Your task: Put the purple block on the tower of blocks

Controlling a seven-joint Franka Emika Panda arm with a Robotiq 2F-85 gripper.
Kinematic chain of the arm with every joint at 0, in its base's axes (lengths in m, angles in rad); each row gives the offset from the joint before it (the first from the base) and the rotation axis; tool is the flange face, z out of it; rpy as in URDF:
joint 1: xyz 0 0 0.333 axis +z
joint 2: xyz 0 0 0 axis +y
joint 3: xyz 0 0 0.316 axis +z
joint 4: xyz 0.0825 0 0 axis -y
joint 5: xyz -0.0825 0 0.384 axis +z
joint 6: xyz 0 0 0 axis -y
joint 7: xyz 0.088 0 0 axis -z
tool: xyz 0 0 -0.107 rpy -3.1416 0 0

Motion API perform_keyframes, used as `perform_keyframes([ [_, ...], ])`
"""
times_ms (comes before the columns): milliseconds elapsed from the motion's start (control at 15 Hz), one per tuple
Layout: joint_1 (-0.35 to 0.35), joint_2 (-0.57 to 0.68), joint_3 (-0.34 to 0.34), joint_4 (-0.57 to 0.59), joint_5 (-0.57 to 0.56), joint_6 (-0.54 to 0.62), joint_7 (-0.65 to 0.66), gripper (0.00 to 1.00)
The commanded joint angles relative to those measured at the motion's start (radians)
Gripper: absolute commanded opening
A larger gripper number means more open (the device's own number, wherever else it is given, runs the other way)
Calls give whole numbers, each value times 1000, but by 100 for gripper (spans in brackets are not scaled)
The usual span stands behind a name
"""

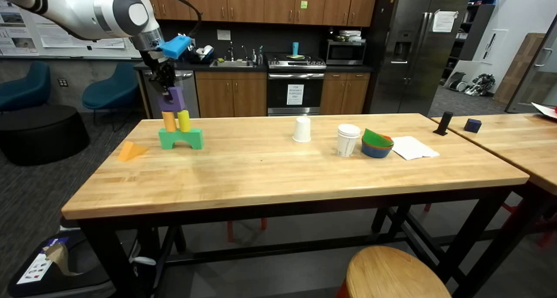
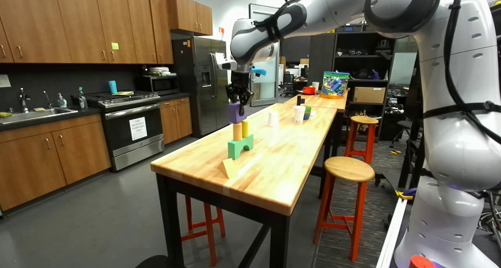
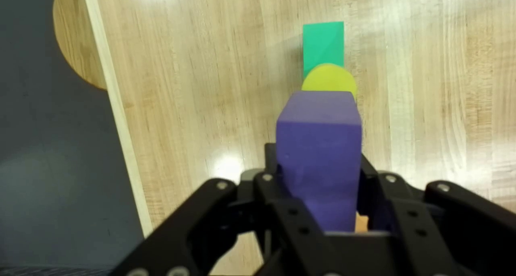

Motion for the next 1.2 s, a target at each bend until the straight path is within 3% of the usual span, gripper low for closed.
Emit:
perform_keyframes([
  [0,-2,-9,3,-4,15,1,1,66],
  [67,-2,-9,3,-3,16,1,5,66],
  [467,-2,-10,2,-4,13,4,2,99],
  [1133,-1,-16,3,-9,11,14,-1,100],
])
